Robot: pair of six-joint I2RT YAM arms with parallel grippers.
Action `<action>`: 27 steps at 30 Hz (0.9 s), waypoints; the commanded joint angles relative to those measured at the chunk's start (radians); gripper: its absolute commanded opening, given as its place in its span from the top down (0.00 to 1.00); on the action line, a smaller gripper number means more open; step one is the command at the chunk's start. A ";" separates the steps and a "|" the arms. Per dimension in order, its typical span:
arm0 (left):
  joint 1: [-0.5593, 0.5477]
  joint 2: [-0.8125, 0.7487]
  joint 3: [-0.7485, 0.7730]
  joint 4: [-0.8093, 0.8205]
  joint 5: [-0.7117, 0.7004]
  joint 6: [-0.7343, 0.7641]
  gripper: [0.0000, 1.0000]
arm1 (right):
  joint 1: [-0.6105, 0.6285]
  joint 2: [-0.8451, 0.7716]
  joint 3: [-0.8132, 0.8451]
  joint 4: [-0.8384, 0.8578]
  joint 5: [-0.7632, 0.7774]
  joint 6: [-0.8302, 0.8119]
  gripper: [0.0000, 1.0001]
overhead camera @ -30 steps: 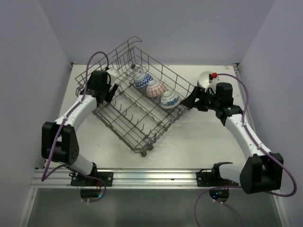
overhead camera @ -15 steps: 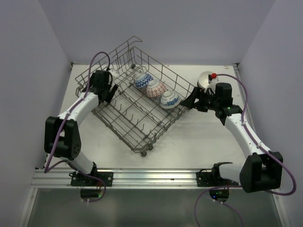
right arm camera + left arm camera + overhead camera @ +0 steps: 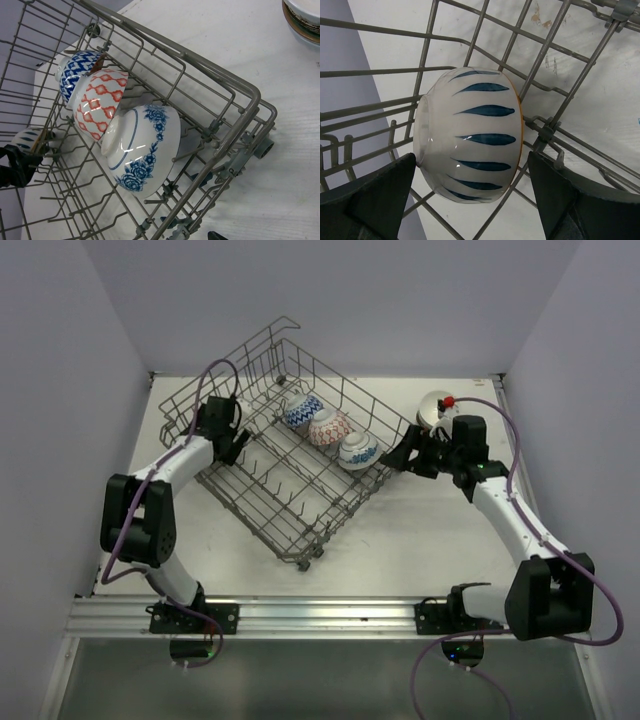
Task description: Unload the bowls from the dish rack
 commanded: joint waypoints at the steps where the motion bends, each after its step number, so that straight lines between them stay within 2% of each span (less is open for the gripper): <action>1: 0.010 0.017 0.015 0.045 0.008 0.022 0.04 | -0.002 0.008 0.022 0.014 -0.024 -0.002 0.20; 4: 0.010 0.043 0.035 0.036 0.013 0.019 0.06 | -0.002 0.008 0.023 0.012 -0.024 -0.005 0.20; 7: 0.010 0.066 0.055 0.028 0.024 0.007 0.17 | -0.002 0.008 0.025 0.008 -0.017 -0.009 0.20; 8: 0.010 0.069 0.060 0.023 0.027 0.004 0.29 | -0.002 0.008 0.025 0.006 -0.015 -0.011 0.20; 10: 0.009 0.064 0.066 0.026 0.022 -0.005 0.45 | -0.002 0.003 0.025 0.005 -0.009 -0.011 0.20; 11: 0.006 0.058 0.064 0.031 0.015 -0.007 0.59 | -0.002 0.000 0.023 0.003 -0.005 -0.014 0.20; 14: 0.006 0.034 0.060 0.046 -0.011 -0.011 0.78 | -0.002 -0.015 0.023 -0.006 -0.006 -0.015 0.20; 21: -0.003 -0.048 0.083 0.042 -0.018 -0.031 0.92 | -0.002 -0.055 0.019 -0.011 -0.020 -0.025 0.20; 27: -0.066 -0.117 0.069 0.066 -0.106 -0.002 0.96 | -0.002 -0.092 0.019 -0.015 -0.014 -0.026 0.20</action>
